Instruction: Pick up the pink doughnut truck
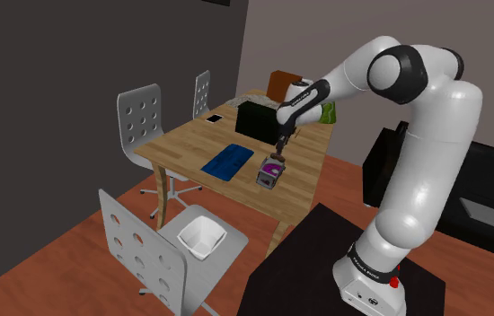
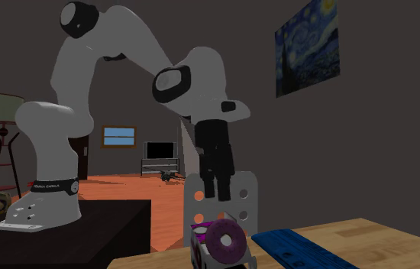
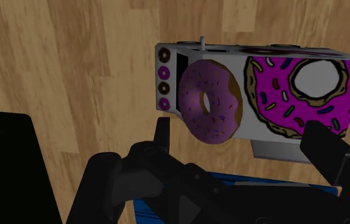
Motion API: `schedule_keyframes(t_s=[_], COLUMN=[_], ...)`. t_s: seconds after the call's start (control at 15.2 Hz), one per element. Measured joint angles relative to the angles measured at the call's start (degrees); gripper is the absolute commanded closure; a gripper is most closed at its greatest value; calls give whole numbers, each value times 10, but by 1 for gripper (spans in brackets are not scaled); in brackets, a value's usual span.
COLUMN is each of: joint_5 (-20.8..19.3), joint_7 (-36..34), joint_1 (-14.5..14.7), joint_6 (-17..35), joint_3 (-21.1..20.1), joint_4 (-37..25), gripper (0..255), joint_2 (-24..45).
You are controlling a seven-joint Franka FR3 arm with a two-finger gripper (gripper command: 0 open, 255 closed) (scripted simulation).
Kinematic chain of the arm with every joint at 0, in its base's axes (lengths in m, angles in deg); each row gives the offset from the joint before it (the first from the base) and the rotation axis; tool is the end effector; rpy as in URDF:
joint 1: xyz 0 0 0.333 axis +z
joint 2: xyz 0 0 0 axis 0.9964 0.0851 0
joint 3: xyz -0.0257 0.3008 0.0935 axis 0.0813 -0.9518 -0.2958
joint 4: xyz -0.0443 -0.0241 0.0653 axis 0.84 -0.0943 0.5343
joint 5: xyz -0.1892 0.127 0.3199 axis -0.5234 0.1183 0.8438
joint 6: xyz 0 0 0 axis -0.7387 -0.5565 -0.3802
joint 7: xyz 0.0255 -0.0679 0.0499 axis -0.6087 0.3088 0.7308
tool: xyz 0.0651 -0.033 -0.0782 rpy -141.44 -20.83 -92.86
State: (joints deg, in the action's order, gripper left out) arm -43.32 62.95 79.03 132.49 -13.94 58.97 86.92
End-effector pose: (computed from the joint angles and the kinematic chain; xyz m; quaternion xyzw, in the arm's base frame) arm 0.5142 -0.2489 0.2951 0.9863 0.1379 0.0235 0.0876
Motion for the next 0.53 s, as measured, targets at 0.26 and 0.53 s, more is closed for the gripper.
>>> schedule_keyframes(t_s=[0.26, 0.53], joint_5=[19, 28], joint_7=[18, 22], joint_1=[-11, -16], joint_6=[28, 54], joint_3=[-9, -15], joint_4=[-15, -11], gripper=[0, 0], joint_2=[42, 65])
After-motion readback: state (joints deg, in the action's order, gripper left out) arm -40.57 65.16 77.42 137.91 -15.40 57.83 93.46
